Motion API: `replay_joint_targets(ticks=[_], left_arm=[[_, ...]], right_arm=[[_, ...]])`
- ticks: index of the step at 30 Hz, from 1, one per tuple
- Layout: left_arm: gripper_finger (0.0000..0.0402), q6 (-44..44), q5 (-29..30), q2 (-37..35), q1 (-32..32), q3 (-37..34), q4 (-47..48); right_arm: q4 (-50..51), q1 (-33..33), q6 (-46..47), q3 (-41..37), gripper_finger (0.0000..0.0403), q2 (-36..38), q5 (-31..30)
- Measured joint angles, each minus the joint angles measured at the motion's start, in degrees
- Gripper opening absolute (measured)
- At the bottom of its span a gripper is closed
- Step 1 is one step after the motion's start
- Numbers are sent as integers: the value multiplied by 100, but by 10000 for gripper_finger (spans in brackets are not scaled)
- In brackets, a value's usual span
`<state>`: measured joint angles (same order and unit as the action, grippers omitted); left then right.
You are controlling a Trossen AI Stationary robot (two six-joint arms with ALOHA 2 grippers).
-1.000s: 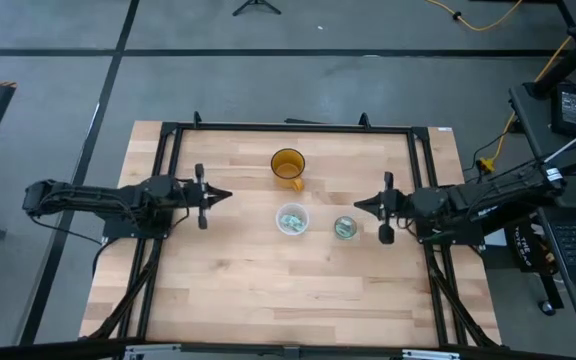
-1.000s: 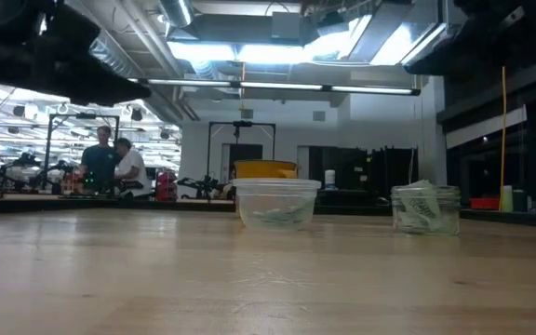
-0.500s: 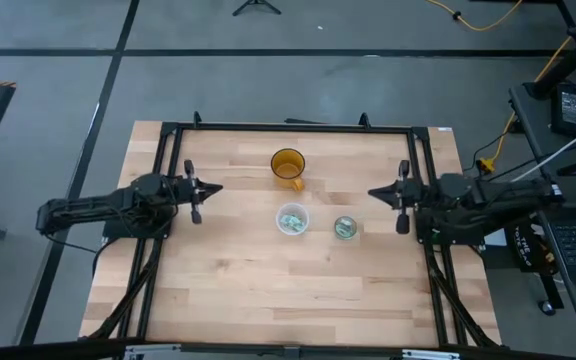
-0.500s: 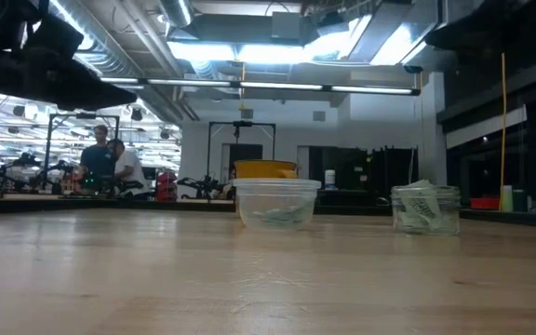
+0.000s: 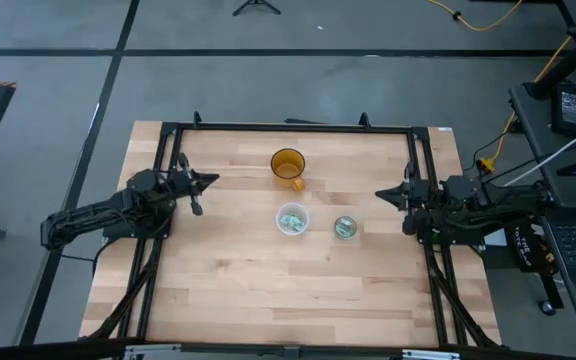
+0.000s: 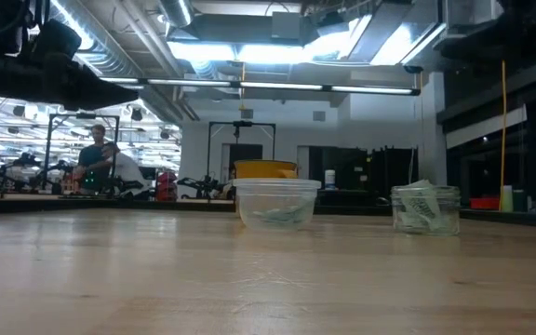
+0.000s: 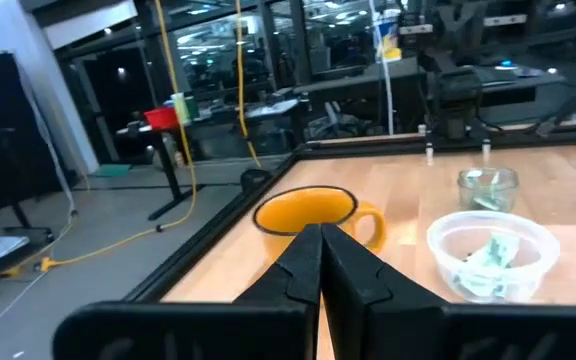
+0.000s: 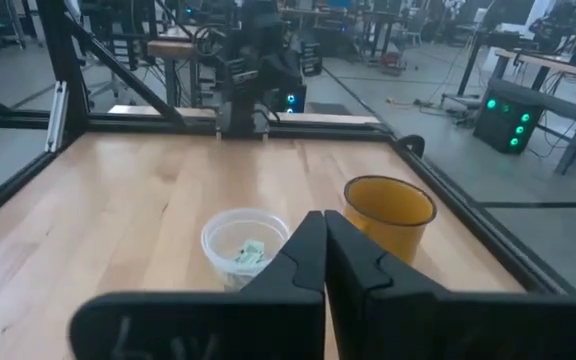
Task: Pick and place Stevia / Truvia into bins
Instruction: Return to Home Position
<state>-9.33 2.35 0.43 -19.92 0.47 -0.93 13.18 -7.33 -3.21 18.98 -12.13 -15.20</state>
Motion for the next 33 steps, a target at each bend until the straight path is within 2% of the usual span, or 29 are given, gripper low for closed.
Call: replay_joint_targets(ticks=[6, 10, 33], left_arm=[[3, 193, -46, 0, -263, 0, 2], [1, 185, -46, 0, -335, 0, 1], [6, 410, 105, -7, -346, 0, -57]], right_arm=[[-56, 0, 273, -463, 0, 719, 36], [-99, 0, 299, -762, 0, 1218, 272], [-566, 9, -59, -917, 0, 1204, 483]])
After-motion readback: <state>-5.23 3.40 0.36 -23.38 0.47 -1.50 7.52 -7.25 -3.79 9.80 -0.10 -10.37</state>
